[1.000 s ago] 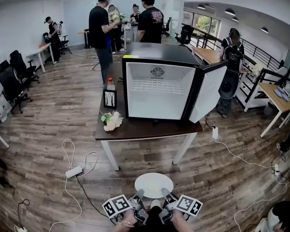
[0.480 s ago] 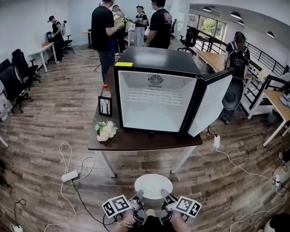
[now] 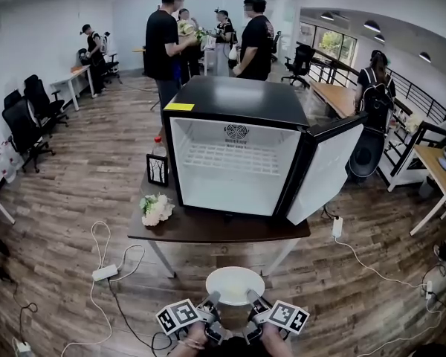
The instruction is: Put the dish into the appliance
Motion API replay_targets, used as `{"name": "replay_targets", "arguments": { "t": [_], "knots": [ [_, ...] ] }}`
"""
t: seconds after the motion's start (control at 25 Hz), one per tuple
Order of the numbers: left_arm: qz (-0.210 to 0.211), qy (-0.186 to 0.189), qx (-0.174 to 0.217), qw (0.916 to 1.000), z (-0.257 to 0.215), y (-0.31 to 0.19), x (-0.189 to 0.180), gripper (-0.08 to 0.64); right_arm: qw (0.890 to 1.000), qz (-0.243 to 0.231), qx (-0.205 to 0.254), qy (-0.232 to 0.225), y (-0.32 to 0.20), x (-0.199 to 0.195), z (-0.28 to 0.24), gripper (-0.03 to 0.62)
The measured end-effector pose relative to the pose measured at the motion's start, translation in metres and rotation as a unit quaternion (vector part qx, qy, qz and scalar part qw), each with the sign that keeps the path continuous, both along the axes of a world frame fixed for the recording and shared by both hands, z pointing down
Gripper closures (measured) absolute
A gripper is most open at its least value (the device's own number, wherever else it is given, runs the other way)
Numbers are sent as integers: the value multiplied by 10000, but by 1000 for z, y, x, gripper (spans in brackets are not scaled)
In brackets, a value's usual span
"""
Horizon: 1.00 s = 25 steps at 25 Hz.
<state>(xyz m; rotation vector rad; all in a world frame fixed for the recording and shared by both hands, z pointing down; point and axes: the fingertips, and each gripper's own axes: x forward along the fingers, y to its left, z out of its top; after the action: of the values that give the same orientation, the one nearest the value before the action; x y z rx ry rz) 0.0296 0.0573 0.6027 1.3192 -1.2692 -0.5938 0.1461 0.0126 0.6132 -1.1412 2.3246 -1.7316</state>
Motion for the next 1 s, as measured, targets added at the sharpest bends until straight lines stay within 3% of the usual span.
{"name": "replay_targets", "arguments": {
  "t": [0.52, 1.0],
  "knots": [
    [-171, -40, -114, 9998, 4, -22, 13, 535, 9998, -179, -106, -19, -24, 11, 6, 534],
    [-8, -125, -129, 9998, 5, -46, 5, 534, 9999, -39, -110, -77, -44, 4, 8, 534]
  ]
}}
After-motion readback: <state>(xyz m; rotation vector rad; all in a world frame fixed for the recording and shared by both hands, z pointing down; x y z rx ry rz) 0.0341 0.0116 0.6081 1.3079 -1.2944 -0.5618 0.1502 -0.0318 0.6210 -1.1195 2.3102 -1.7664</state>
